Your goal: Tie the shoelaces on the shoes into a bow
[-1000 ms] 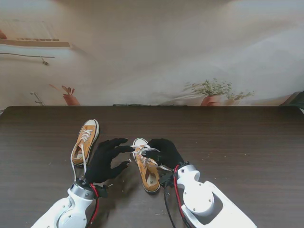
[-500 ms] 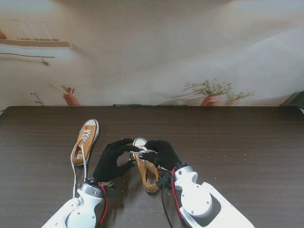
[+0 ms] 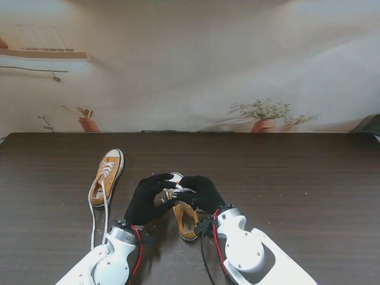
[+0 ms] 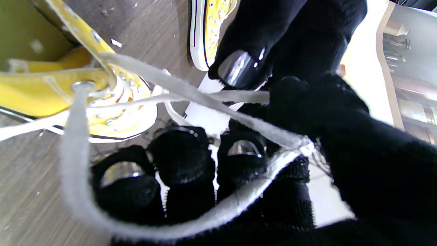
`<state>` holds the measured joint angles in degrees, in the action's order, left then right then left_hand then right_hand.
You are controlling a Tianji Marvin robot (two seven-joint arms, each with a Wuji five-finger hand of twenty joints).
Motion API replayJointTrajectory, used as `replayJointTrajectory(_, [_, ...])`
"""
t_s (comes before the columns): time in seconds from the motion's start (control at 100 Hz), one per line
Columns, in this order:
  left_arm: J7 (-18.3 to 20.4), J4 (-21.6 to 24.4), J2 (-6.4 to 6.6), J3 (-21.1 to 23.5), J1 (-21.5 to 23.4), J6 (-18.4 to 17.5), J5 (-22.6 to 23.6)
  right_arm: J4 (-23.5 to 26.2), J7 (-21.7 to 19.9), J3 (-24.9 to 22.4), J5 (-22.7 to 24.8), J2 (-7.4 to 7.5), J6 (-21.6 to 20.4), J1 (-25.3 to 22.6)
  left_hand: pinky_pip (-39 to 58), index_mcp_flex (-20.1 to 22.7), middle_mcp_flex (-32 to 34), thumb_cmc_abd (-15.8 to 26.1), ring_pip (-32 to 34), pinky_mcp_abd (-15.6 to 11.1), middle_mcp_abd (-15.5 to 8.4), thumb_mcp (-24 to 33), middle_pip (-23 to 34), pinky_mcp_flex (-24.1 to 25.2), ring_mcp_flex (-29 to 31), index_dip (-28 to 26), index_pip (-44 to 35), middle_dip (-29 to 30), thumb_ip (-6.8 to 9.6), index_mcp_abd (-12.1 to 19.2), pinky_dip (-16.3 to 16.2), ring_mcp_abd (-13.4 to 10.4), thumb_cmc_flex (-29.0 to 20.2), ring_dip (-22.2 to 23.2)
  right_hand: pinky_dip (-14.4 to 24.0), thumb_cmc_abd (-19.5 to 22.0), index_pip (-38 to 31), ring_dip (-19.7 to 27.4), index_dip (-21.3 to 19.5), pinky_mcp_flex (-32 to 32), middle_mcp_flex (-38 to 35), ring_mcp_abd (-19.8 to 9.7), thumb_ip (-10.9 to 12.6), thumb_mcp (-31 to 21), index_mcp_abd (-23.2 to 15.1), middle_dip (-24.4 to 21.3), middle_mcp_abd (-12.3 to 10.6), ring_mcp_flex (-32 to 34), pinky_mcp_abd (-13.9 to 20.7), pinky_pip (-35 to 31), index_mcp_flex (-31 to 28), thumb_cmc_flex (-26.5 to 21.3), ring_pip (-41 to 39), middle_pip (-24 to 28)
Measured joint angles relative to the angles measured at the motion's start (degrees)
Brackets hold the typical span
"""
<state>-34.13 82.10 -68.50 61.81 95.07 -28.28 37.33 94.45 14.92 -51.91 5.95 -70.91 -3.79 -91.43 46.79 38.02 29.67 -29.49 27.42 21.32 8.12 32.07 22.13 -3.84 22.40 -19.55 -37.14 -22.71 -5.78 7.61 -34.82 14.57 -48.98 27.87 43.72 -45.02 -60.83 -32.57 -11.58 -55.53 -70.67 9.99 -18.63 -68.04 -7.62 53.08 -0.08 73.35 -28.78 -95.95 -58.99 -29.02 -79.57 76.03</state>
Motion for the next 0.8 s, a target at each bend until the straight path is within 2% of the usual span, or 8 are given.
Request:
replayJointTrajectory(0.06, [0.43, -0.05, -0.16, -0.15, -0.08, 0.02, -1.06, 0.16, 0.14, 0.01, 0.15, 0.00, 0.08, -0.03, 0.40, 1.14, 0.04, 4.21, 0.05, 0.01, 0.00, -9.61, 0.00, 0.00, 0.01, 0.96, -2.46, -0.01, 0.58, 0.00, 0.37, 0.12, -4.95, 0.00, 0.01, 0.00, 0.00, 0.00, 0.00, 0.00, 0.00, 0.00, 0.00, 0.00, 0.01, -0.02, 0.00, 0.00, 0.00, 0.00, 0.00, 0.00, 0.01, -0.53])
replayJointTrajectory(0.16, [1.41, 0.01, -0.48, -0.14, 0.08, 0.14, -3.34, 0.33, 0.75, 0.13, 0.38, -0.04, 0.29, -0.04, 0.44, 3.73, 0.65, 10.22, 0.08, 0.04, 0.03, -18.78, 0.10, 0.08, 0.01, 2.03, -4.14, -0.02, 1.89, -0.07, 0.42, 0.69, -10.48, 0.00, 0.02, 0.03, 0.00, 0.00, 0.00, 0.00, -1.16, 0.11, 0.00, 0.00, 0.54, -0.11, 0.04, 0.00, -0.44, 0.26, 0.00, -0.05, 0.59, -0.85])
replayJointTrajectory(0.25, [1.26, 0.32, -0.72, 0.35, 0.66, 0.66, -3.01, 0.61, 1.76, 0.40, 0.75, -0.11, 0.97, -0.13, 0.45, 4.47, 0.66, 12.35, 0.67, 0.30, 0.09, -21.02, 0.14, 0.09, 0.01, 2.29, -4.68, -0.08, 2.04, -0.41, 0.42, 1.11, -12.19, 0.01, 0.02, 0.60, 0.00, 0.00, 0.00, 0.00, -2.36, 0.83, 0.00, 0.00, 1.24, -0.28, 0.21, 0.00, -1.24, 1.35, 0.00, -0.16, 1.18, -2.12])
replayJointTrajectory(0.29, [1.05, 0.60, -0.81, 0.82, 1.07, 0.87, -2.70, 0.84, 2.26, 0.59, 1.04, -0.14, 1.42, -0.21, 0.45, 4.47, 0.67, 12.47, 0.68, 0.94, 0.11, -21.15, 0.62, 0.11, 0.01, 2.29, -5.78, -0.45, 2.03, -1.82, 0.42, 1.30, -12.97, 0.02, 0.02, 0.75, 0.00, 0.00, 0.03, 0.00, -2.37, 0.89, 0.00, 0.00, 1.40, -0.85, 0.43, 0.00, -1.37, 1.49, 0.00, -0.16, 1.24, -2.78])
replayJointTrajectory(0.5, [0.54, 4.15, -0.93, 5.12, 4.68, 0.99, -1.25, 1.29, 4.18, 1.93, 2.43, -0.62, 2.20, -0.33, 0.45, 4.21, 0.67, 13.77, 0.68, 0.99, 0.74, -23.55, 1.06, 0.20, 0.01, -4.97, -8.92, -0.57, 2.03, -3.21, 0.42, 1.40, -14.51, 0.02, -0.12, 0.94, 0.00, 0.00, 0.14, 0.00, -3.02, 2.13, 0.00, -0.04, 2.52, -3.82, 0.78, 0.00, -2.57, 3.44, 0.00, -0.51, 3.49, -6.48])
replayJointTrajectory(0.72, [0.21, 8.89, -0.39, 9.97, 9.74, 0.72, 1.62, 1.35, 5.34, 2.49, 3.22, -1.24, 3.03, -0.13, 0.40, 4.16, 0.67, 13.87, 0.68, 0.99, 0.77, -24.64, 1.07, 0.76, 0.01, -5.83, -8.92, -0.57, 2.05, -3.21, 0.43, 1.43, -15.03, 0.02, -0.78, 0.96, 0.55, 0.01, 0.62, 0.85, -3.02, 2.93, 0.00, -0.53, 3.22, -6.36, 1.83, 0.00, -3.08, 4.91, 0.18, -0.55, 6.11, -8.48])
replayJointTrajectory(0.76, [0.09, 9.47, -0.24, 10.53, 10.49, 0.60, 1.93, 1.40, 5.46, 2.49, 3.22, -1.30, 3.30, -0.09, 0.40, 4.01, 0.67, 14.34, 0.68, 1.00, 0.81, -24.96, 1.07, 0.76, 0.01, -5.88, -8.92, -0.57, 2.06, -4.59, 0.43, 1.76, -15.73, 0.02, -0.78, 0.97, 0.66, 0.01, 0.71, 1.23, -3.02, 3.29, 0.00, -0.69, 3.44, -6.40, 1.85, 0.00, -3.27, 4.99, 0.36, -0.56, 6.14, -8.48])
replayJointTrajectory(0.8, [-0.08, 9.92, -0.13, 11.01, 11.17, 0.45, 2.11, 1.46, 5.55, 2.49, 3.23, -1.34, 3.52, -0.05, 0.40, 3.55, 0.67, 14.49, 0.68, 1.00, 0.83, -24.95, 1.07, 0.76, 0.01, -5.95, -9.26, -0.57, 2.10, -4.60, 0.43, 1.97, -15.75, 0.02, -0.78, 0.99, 1.16, 0.01, 0.74, 1.36, -3.02, 3.41, 0.00, -0.69, 3.58, -6.42, 1.89, 0.00, -3.29, 5.32, 1.15, -0.57, 6.15, -8.49])
